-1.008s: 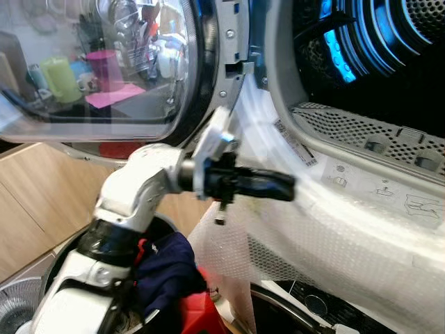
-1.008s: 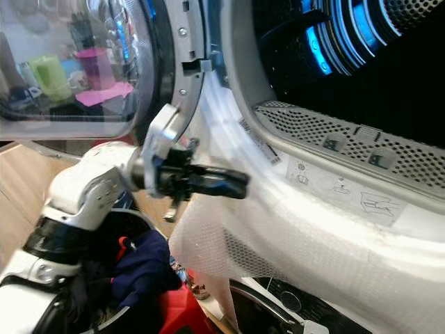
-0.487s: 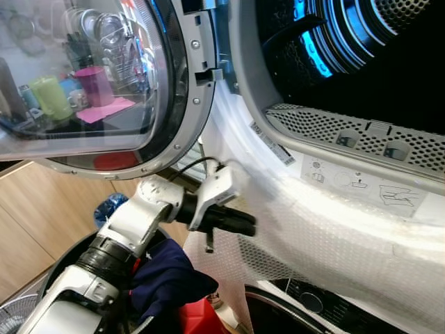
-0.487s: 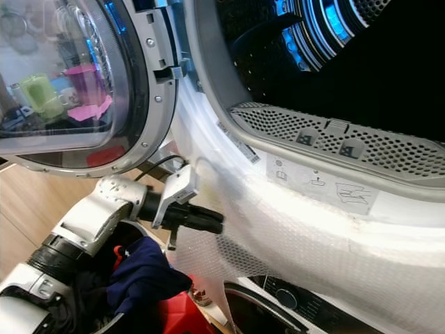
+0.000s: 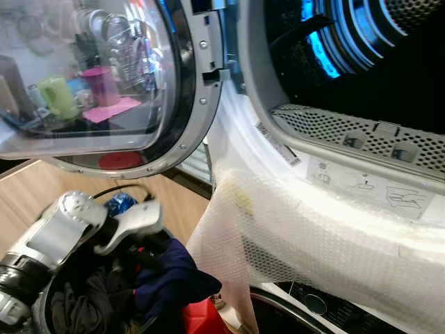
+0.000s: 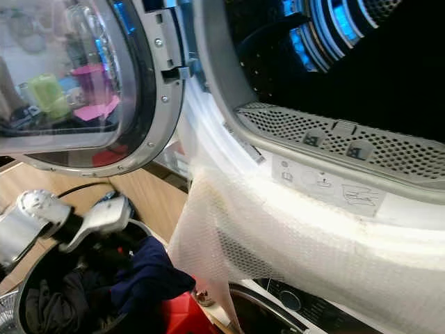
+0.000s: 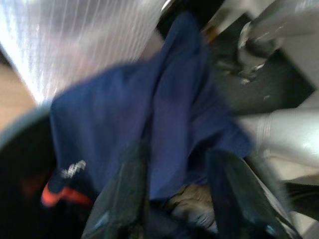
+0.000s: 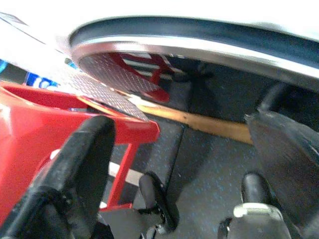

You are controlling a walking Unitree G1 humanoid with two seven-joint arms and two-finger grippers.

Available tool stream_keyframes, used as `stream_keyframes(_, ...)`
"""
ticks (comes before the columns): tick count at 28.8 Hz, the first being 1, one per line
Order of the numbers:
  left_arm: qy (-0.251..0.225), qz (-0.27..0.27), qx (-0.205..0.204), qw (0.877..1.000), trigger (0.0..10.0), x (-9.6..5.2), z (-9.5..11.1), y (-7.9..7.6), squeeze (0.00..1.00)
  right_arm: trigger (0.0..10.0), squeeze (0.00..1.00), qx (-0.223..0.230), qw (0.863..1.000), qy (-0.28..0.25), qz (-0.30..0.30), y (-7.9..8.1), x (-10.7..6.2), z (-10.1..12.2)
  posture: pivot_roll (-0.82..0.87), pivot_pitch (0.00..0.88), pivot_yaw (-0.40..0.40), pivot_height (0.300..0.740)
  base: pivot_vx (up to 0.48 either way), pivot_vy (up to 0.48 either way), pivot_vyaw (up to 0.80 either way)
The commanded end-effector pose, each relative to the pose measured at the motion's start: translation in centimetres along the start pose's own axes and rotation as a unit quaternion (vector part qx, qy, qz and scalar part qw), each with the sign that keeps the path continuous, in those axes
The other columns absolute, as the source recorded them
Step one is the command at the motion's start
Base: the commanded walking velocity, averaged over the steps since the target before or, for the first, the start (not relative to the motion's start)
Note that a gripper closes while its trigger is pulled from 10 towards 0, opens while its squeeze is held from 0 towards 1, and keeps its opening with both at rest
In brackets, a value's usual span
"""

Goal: Clothes washing

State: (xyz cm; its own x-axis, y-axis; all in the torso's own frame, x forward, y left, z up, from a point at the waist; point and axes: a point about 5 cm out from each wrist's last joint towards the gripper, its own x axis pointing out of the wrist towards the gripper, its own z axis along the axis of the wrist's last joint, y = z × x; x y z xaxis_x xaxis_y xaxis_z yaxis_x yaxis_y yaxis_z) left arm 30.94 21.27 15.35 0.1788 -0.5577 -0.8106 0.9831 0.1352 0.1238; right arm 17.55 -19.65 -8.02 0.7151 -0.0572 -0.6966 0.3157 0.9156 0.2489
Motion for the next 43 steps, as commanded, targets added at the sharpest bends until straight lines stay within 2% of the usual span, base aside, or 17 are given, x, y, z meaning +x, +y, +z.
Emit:
stream_keyframes(1,0.021,0.012,0.001,1.000,10.0,0.7,-0.9,-0.2,1.00,10.0,0.00,0.003,1.000,0.007,0.002,0.4,0.0,-0.4,0.12,0.000,0.137,0.740,0.000,0.000,0.00)
stream_keyframes(4,0.009,0.016,-0.009,1.000,10.0,1.7,-1.2,-0.4,1.00,10.0,0.00,0.003,1.000,0.007,0.003,0.4,0.0,-0.4,0.12,0.000,0.137,0.740,0.000,0.000,0.00)
stream_keyframes(7,0.009,0.016,-0.011,1.000,10.0,2.0,-1.5,-0.5,1.00,10.0,0.00,0.003,1.000,0.007,0.003,0.4,0.0,-0.4,0.12,0.000,0.135,0.740,0.000,0.000,0.00)
stream_keyframes(9,-0.003,0.030,-0.017,0.999,10.0,3.4,-2.4,-0.8,1.00,10.0,0.00,0.006,1.000,0.007,0.000,0.2,-0.1,-0.5,0.11,0.000,0.131,0.740,0.000,0.000,0.00)
stream_keyframes(12,-0.005,0.034,-0.015,0.999,10.0,3.8,-2.8,-1.0,1.00,10.0,0.00,0.006,1.000,0.008,-0.002,0.1,-0.1,-0.6,0.11,0.000,0.128,0.740,0.000,0.000,0.00)
stream_keyframes(21,-0.006,0.050,-0.013,0.999,10.0,3.1,-3.6,-0.7,1.00,10.0,0.00,0.003,1.000,0.010,-0.002,-0.1,-0.1,-0.5,0.12,0.000,0.114,0.740,0.000,0.000,0.00)
stream_keyframes(28,0.004,0.046,-0.003,0.999,10.0,3.2,-4.0,-0.8,1.00,10.0,0.00,0.002,1.000,0.008,0.000,-0.1,-0.1,-0.3,0.12,0.000,0.112,0.740,0.000,0.000,0.00)
stream_keyframes(37,0.024,0.048,0.007,0.999,10.0,3.7,-5.3,-1.1,1.00,10.0,0.00,0.000,1.000,0.010,-0.003,-0.4,-0.2,-0.4,0.11,0.000,0.095,0.740,0.000,0.000,0.00)
stream_keyframes(40,0.033,0.078,0.021,0.996,10.0,4.5,-5.5,-0.9,1.00,10.0,0.00,-0.003,1.000,0.010,-0.005,-0.7,-0.3,-0.4,0.11,0.000,0.083,0.740,0.000,0.000,0.00)
stream_keyframes(42,0.033,0.078,0.021,0.996,10.0,4.5,-5.5,-0.9,1.00,10.0,0.00,-0.003,1.000,0.010,-0.005,-0.7,-0.3,-0.4,0.11,0.000,0.083,0.740,0.000,0.000,0.00)
stream_keyframes(43,0.034,0.099,0.034,0.994,10.0,5.5,-5.6,-1.0,1.00,10.0,0.00,-0.005,1.000,0.010,-0.005,-0.8,-0.3,-0.3,0.11,0.000,0.077,0.740,0.000,0.000,0.00)
